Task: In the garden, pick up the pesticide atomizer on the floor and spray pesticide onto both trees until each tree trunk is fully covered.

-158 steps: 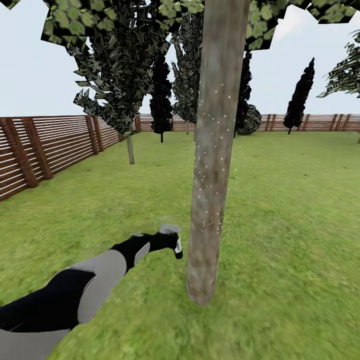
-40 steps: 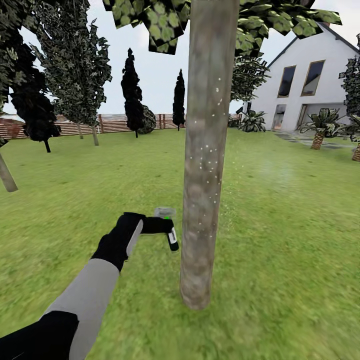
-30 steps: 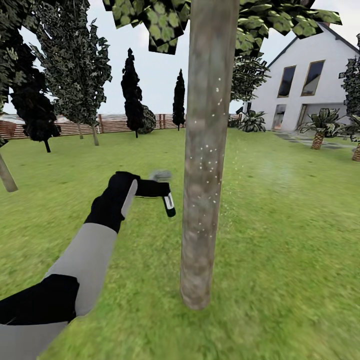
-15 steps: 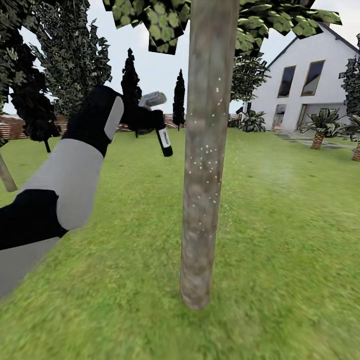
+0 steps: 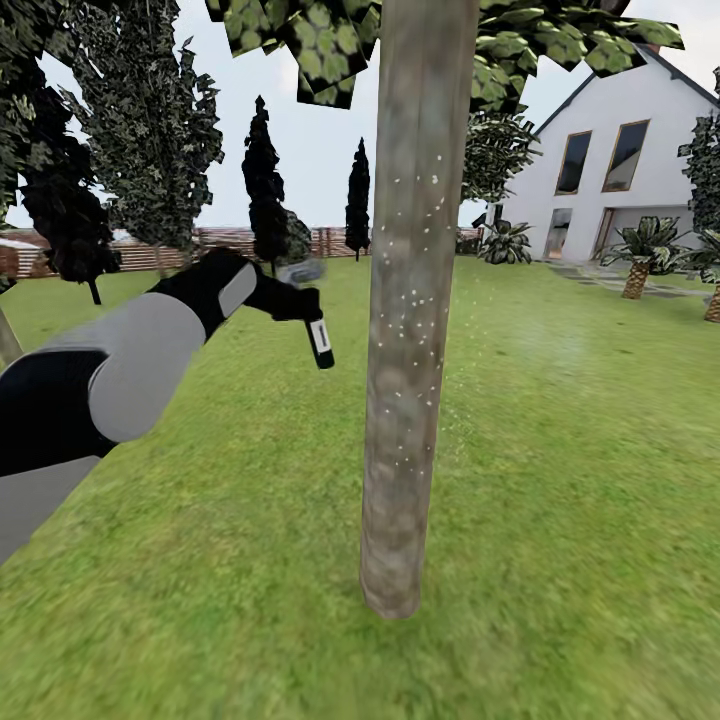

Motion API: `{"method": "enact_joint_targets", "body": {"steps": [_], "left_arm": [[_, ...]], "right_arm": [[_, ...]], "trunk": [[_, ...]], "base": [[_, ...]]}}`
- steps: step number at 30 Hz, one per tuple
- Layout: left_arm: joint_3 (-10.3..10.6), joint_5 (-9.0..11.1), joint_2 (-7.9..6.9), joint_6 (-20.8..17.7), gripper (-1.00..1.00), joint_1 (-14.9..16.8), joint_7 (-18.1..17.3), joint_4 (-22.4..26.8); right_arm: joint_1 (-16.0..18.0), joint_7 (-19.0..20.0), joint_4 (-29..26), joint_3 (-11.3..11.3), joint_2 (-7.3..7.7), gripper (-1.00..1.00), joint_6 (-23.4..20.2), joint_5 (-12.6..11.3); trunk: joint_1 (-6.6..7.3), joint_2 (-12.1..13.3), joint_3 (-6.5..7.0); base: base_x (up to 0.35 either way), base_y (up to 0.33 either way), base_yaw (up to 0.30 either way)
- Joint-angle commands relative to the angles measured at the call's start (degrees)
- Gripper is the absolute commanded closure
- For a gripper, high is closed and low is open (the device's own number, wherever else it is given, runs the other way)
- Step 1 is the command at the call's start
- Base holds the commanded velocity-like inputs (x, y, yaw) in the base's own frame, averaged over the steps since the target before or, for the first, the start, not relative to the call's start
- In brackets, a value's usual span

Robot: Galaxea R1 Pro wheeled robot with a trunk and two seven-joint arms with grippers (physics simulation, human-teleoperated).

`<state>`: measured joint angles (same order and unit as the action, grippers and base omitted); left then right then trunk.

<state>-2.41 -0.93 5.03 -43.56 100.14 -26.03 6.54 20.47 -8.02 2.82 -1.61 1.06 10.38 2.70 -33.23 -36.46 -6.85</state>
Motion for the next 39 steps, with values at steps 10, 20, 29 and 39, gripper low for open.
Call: {"method": "enact_joint_targets", "body": {"steps": [10,20,29,39], "left_arm": [[-0.3,-0.1,-0.02,17.0,1.0,-10.8,-0.3,-4.7],[-0.2,-4.2,0.07,26.3,1.0,-26.2,-0.4,-4.8],[-0.2,-4.2,-0.02,42.1,1.0,-42.5,-0.3,-4.8],[-0.2,-4.1,-0.02,45.2,1.0,-46.7,-0.3,-4.7]], "right_arm": [[0.1,-0.2,0.3,-0.1,-0.01,-1.0,0.4,0.3],[0.1,-0.2,0.3,-0.1,-0.01,-1.0,0.4,0.3],[0.1,-0.2,0.3,-0.2,-0.09,-1.0,0.3,0.4],[0.1,-0.2,0.3,-0.2,-0.34,-1.0,0.3,0.3]], "trunk": [[-0.02,-0.1,-0.1],[-0.02,-0.1,-0.1],[-0.02,-0.1,-0.1],[-0.02,-0.1,-0.1]], "base": [[0.0,0.0,0.0],[0.0,0.0,0.0],[0.0,0.0,0.0],[0.065,0.112,0.0]]}}
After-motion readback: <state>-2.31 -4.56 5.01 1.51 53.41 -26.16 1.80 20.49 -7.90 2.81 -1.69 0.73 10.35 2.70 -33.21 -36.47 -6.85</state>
